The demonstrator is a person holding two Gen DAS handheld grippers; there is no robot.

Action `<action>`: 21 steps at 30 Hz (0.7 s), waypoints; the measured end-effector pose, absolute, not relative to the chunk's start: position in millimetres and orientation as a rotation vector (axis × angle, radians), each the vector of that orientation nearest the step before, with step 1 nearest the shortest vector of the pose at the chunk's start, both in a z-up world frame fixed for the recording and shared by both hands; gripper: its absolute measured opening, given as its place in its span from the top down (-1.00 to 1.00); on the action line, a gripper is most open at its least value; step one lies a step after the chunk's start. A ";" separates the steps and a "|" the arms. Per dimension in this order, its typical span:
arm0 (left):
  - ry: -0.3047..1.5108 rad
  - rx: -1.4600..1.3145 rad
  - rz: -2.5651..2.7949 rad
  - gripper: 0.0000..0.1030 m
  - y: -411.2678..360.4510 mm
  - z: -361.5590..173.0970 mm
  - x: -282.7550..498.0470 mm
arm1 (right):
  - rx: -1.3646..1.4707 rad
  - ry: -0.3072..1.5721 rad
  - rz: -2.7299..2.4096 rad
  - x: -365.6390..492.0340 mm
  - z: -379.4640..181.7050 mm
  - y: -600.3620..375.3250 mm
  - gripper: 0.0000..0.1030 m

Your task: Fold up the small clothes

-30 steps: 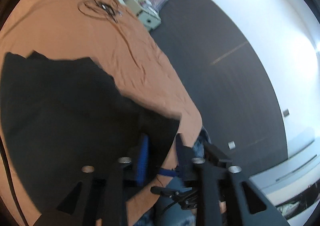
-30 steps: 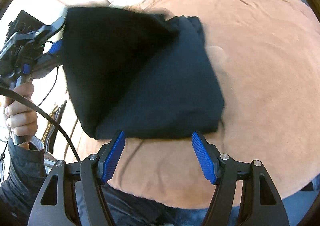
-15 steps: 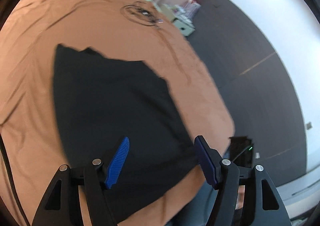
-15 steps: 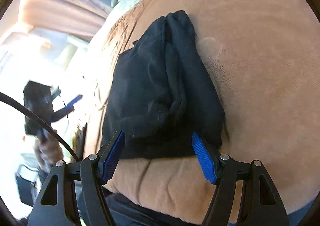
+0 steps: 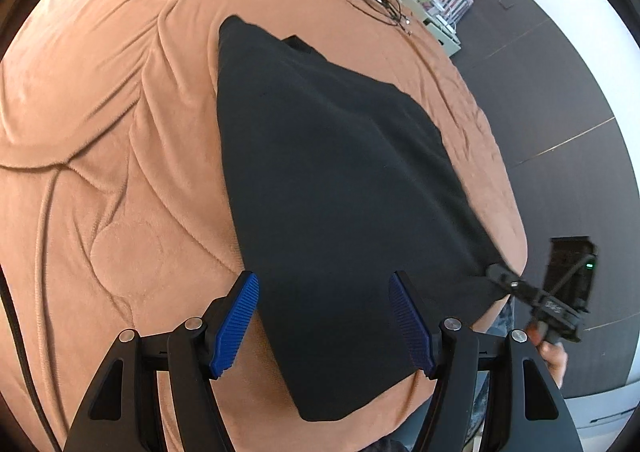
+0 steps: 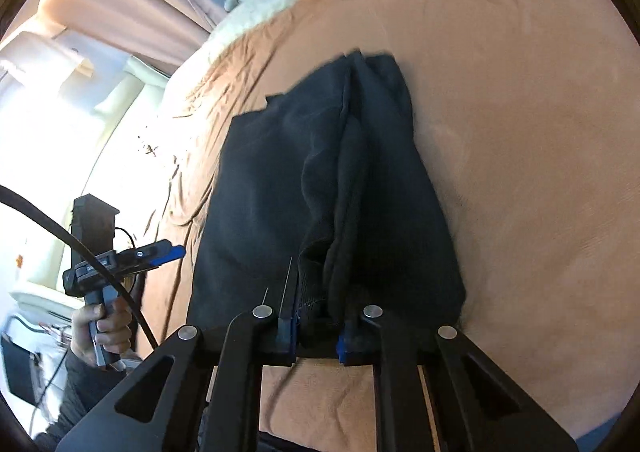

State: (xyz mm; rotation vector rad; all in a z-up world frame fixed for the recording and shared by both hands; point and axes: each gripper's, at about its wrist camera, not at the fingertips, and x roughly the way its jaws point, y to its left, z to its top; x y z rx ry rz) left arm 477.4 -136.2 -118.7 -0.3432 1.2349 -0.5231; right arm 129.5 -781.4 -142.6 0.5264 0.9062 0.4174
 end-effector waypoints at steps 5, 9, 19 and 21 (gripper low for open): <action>1.257 -0.330 -0.516 -0.33 -149.0 -125.9 480.6 | 0.488 0.891 0.335 110.7 -145.0 -799.2 0.83; 1.292 -0.319 -0.510 -0.33 -157.6 -139.5 482.5 | 0.481 0.936 0.309 111.0 -163.7 -801.7 0.77; 1.349 -0.367 -0.528 -0.33 -167.6 -170.3 488.6 | 0.420 0.915 0.253 112.3 -148.7 -804.0 -0.31; 1.348 -0.382 -0.531 -0.33 -166.5 -174.1 486.2 | 0.439 0.928 0.277 114.0 -153.6 -806.2 -0.31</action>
